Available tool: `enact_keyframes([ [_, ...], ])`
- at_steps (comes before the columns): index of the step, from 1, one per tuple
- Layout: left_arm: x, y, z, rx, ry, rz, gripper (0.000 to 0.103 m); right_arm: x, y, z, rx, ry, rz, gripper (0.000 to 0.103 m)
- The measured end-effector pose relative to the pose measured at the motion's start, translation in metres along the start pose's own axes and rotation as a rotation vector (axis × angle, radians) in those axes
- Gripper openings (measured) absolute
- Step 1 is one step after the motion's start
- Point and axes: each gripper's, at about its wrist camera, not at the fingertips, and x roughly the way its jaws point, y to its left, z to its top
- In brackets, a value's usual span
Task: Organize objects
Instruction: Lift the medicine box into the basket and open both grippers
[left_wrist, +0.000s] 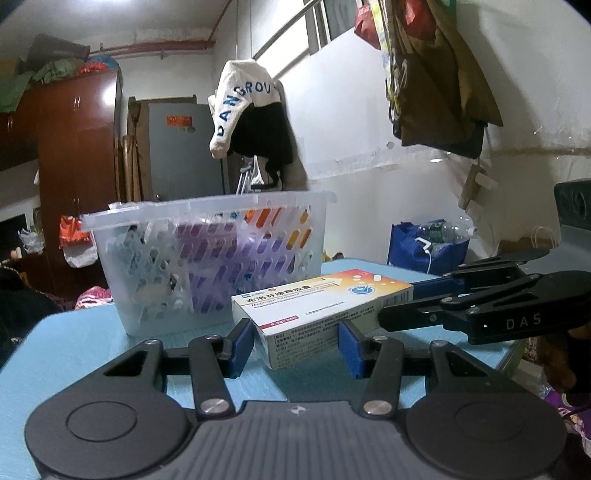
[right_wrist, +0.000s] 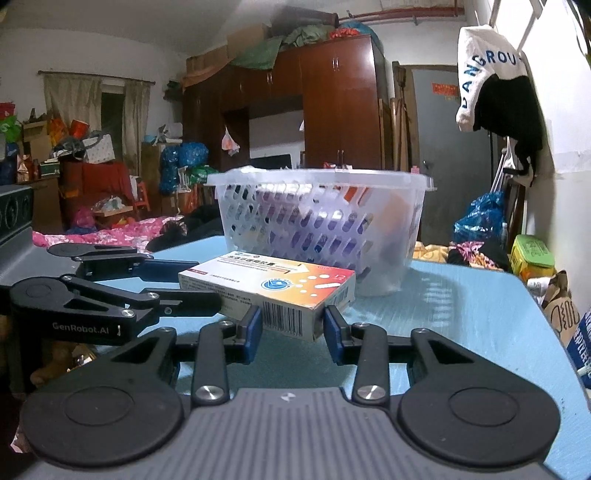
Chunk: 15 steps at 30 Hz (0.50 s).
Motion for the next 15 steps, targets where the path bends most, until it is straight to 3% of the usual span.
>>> enact_keyframes([
  [7, -0.021, 0.007, 0.028, 0.019, -0.081, 0.024, 0.053, -0.01, 0.013, 0.034, -0.042, -0.064, -0.01, 0.04],
  [12, -0.02, 0.026, 0.084, 0.061, -0.159, 0.068, 0.053, -0.001, 0.015, 0.092, -0.086, -0.13, -0.026, 0.04],
  [15, 0.0, 0.046, 0.12, 0.064, -0.176, 0.084, 0.053, 0.02, 0.001, 0.129, -0.06, -0.142, -0.014, 0.04],
])
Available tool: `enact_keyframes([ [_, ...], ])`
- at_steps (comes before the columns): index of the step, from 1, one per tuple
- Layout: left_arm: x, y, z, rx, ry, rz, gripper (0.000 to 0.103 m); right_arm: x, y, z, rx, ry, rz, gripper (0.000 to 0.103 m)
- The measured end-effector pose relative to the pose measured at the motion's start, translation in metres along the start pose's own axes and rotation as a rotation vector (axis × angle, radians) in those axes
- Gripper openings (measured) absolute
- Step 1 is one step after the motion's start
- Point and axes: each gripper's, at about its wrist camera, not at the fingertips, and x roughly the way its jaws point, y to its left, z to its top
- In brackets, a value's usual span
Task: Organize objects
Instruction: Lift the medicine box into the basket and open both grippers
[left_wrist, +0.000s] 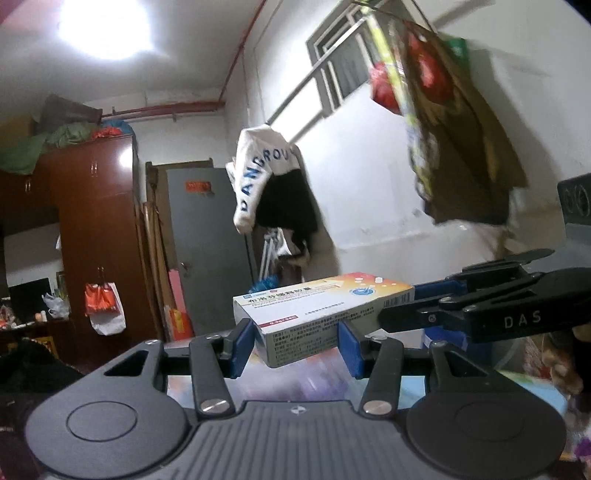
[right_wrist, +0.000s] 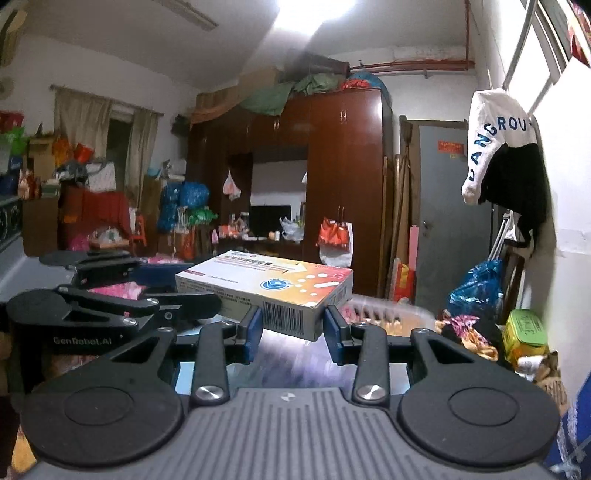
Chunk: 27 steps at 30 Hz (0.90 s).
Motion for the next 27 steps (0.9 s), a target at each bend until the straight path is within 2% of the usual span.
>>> enact_keyframes([
  [5, 0.057, 0.031, 0.022, -0.038, 0.058, 0.01, 0.053, 0.053, -0.028, 0.023, 0.036, 0.033, -0.004, 0.04],
  [11, 0.105, 0.044, 0.009, -0.028, 0.158, 0.053, 0.054, 0.098, -0.043, 0.007, 0.051, 0.115, -0.018, 0.042],
  [12, 0.11, 0.048, 0.005, -0.03, 0.179, 0.05, 0.054, 0.101, -0.044, 0.003, 0.049, 0.124, -0.024, 0.048],
  [13, 0.115, 0.05, 0.002, -0.031, 0.201, 0.041, 0.056, 0.106, -0.045, -0.001, 0.053, 0.134, -0.025, 0.049],
  [14, 0.12, 0.052, -0.001, -0.026, 0.216, 0.047, 0.062, 0.11, -0.045, -0.004, 0.055, 0.14, -0.031, 0.06],
  [15, 0.123, 0.052, -0.005, -0.014, 0.216, 0.098, 0.073, 0.11, -0.046, -0.006, 0.056, 0.147, -0.045, 0.079],
  [16, 0.123, 0.051, -0.007, -0.001, 0.206, 0.16, 0.081, 0.11, -0.047, -0.008, 0.058, 0.148, -0.067, 0.089],
  [17, 0.121, 0.052, -0.008, 0.006, 0.193, 0.203, 0.095, 0.106, -0.047, -0.01, 0.056, 0.129, -0.098, 0.101],
  [18, 0.118, 0.052, -0.008, 0.0, 0.182, 0.209, 0.1, 0.101, -0.046, -0.01, 0.055, 0.109, -0.122, 0.103],
  [19, 0.115, 0.054, -0.008, -0.012, 0.182, 0.199, 0.101, 0.097, -0.047, -0.01, 0.061, 0.101, -0.131, 0.103],
  [23, 0.108, 0.063, -0.005, -0.078, 0.197, 0.158, 0.102, 0.091, -0.054, -0.008, 0.102, 0.124, -0.134, 0.103],
  [27, 0.104, 0.064, -0.008, -0.087, 0.195, 0.149, 0.103, 0.097, -0.053, -0.006, 0.085, 0.153, -0.117, 0.103],
])
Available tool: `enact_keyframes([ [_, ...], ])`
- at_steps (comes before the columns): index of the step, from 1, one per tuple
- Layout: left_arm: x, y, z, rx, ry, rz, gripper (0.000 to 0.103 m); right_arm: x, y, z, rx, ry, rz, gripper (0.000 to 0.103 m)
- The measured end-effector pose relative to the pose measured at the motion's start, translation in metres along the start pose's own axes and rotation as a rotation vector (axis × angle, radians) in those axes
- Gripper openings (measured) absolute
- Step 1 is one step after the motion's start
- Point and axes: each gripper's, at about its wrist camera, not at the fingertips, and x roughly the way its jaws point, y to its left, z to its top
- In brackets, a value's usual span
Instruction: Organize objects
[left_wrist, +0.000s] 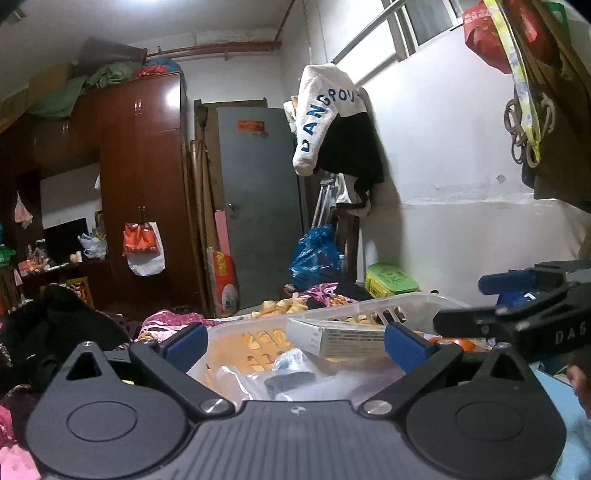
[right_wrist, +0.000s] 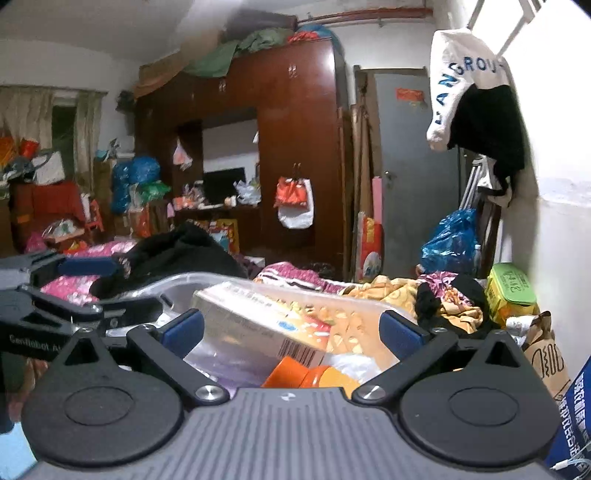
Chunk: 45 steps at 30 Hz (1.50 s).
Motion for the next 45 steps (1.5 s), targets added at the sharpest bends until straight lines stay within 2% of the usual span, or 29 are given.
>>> enact_keyframes([
  [9, 0.001, 0.003, -0.001, -0.004, 0.004, 0.006, 0.103, 0.008, -0.007, 0.002, 0.022, 0.032, 0.001, 0.103],
  [17, -0.014, 0.001, -0.005, 0.002, -0.015, 0.041, 0.103, -0.009, -0.013, 0.003, 0.084, 0.026, -0.002, 0.103],
  [21, -0.032, 0.002, -0.005, -0.004, 0.011, 0.03, 0.103, -0.028, -0.011, 0.004, 0.136, 0.061, -0.032, 0.103],
  [24, -0.049, 0.002, -0.006, -0.005, 0.063, 0.044, 0.103, -0.048, -0.001, 0.001, 0.145, 0.04, -0.128, 0.103],
  [26, -0.061, 0.003, -0.01, -0.018, 0.108, 0.042, 0.103, -0.063, 0.008, -0.006, 0.133, 0.01, -0.181, 0.103],
  [29, -0.088, 0.006, -0.021, -0.033, 0.142, 0.046, 0.103, -0.086, 0.019, -0.019, 0.117, -0.036, -0.156, 0.103],
  [31, -0.106, 0.004, -0.031, -0.035, 0.131, 0.059, 0.103, -0.096, 0.027, -0.026, 0.096, 0.007, -0.139, 0.103],
  [34, -0.129, -0.001, -0.051, -0.06, 0.111, 0.048, 0.103, -0.106, 0.041, -0.04, 0.033, 0.06, -0.168, 0.103],
  [37, -0.136, -0.008, -0.069, -0.096, 0.122, 0.025, 0.103, -0.118, 0.044, -0.063, 0.077, 0.029, -0.182, 0.103],
  [39, -0.136, -0.018, -0.076, -0.072, 0.138, 0.016, 0.103, -0.125, 0.046, -0.076, 0.09, 0.011, -0.173, 0.103],
  [42, -0.14, -0.027, -0.084, -0.048, 0.143, 0.036, 0.103, -0.133, 0.05, -0.082, 0.081, 0.029, -0.155, 0.103],
  [45, -0.145, -0.03, -0.085, -0.055, 0.137, 0.025, 0.103, -0.145, 0.057, -0.083, 0.063, -0.003, -0.162, 0.103],
])
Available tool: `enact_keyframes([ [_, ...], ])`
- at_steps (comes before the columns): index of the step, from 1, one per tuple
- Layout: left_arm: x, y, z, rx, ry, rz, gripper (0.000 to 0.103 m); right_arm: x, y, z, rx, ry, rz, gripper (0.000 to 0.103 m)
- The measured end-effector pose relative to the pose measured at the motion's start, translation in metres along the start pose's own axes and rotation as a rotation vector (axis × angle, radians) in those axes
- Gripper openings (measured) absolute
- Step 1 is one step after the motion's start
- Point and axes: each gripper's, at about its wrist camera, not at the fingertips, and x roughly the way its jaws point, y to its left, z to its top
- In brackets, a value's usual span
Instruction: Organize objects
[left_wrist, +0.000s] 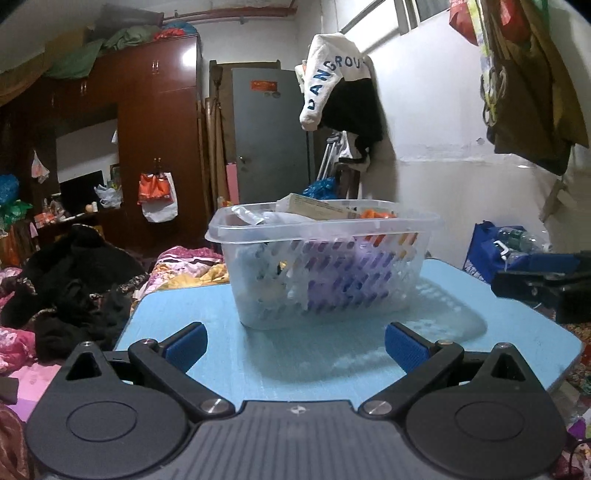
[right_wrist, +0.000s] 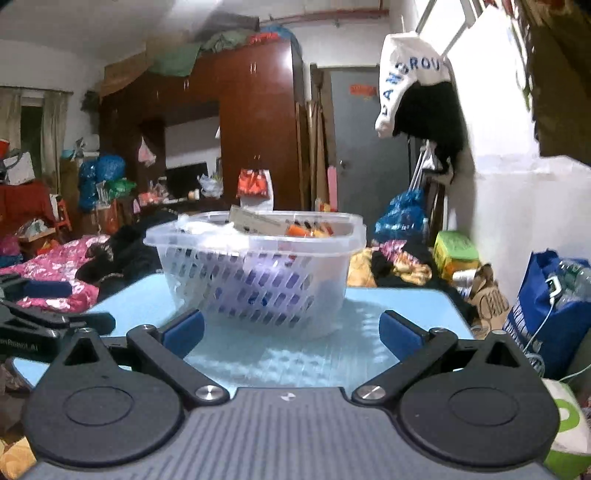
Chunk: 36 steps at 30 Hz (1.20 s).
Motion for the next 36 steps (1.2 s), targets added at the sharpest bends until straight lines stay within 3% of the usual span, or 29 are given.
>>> enact_keyframes([
  [15, -0.027, -0.011, 0.002, -0.019, -0.079, 0.001, 0.103, -0.003, -0.001, -0.008, 0.071, 0.05, 0.04, 0.103],
  [36, -0.032, -0.017, 0.0, -0.011, -0.086, -0.006, 0.103, -0.012, 0.006, -0.009, 0.046, 0.037, 0.042, 0.103],
])
